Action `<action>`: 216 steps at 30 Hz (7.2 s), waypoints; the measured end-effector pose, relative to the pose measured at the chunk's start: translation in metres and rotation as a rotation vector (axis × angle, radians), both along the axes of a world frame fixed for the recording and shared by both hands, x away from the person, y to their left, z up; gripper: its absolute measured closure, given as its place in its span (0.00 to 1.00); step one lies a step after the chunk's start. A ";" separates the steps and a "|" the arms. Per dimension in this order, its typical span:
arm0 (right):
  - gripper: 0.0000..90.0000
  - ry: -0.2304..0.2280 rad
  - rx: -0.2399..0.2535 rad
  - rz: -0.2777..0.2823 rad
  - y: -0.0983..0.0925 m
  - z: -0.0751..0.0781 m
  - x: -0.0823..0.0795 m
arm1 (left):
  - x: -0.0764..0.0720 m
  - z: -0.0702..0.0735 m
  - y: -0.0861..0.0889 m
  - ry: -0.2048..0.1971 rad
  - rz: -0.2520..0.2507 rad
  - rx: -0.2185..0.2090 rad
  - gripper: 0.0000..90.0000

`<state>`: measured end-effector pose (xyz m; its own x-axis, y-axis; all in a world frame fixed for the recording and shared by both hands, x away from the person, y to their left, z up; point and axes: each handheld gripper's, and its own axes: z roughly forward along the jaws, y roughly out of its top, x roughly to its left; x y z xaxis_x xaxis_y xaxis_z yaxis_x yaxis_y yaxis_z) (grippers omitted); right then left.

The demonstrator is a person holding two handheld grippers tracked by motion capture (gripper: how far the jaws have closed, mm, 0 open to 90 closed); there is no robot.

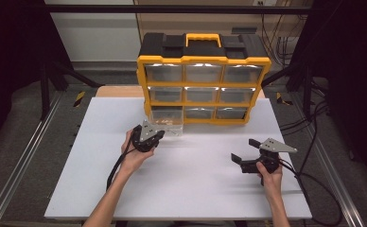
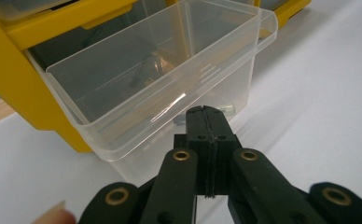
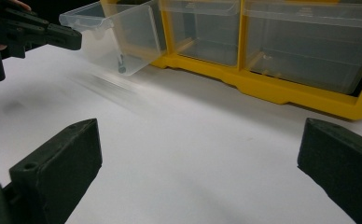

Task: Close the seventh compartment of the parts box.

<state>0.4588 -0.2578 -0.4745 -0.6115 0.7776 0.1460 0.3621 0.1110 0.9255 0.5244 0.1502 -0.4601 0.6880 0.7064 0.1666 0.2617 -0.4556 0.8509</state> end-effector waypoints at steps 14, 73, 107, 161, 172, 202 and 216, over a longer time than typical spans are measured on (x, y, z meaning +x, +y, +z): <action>0.01 -0.001 0.001 -0.001 0.000 0.000 0.000 | 0.005 -0.001 -0.002 -0.008 0.019 0.017 0.99; 0.01 -0.003 0.003 0.000 -0.002 0.000 -0.001 | 0.032 -0.002 -0.011 -0.012 0.055 0.021 0.99; 0.01 -0.005 0.005 0.000 -0.002 0.000 -0.001 | 0.050 -0.003 -0.012 0.005 0.090 -0.008 0.99; 0.01 -0.004 0.005 0.000 -0.002 0.000 -0.001 | 0.075 -0.004 -0.010 0.004 0.129 -0.008 0.99; 0.01 0.001 0.004 -0.002 -0.002 0.000 -0.001 | 0.080 -0.006 -0.010 -0.001 0.133 -0.010 0.99; 0.01 -0.006 0.007 -0.001 -0.002 0.001 -0.001 | 0.056 0.003 0.006 0.033 0.072 -0.097 0.95; 0.01 -0.006 0.010 -0.001 -0.002 0.001 -0.001 | 0.028 0.013 0.023 0.081 0.035 -0.200 0.59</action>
<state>0.4582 -0.2599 -0.4740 -0.6121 0.7765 0.1497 0.3561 0.1016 0.9289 0.5524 0.1727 -0.4476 0.6676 0.7437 -0.0338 0.3458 -0.2695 0.8988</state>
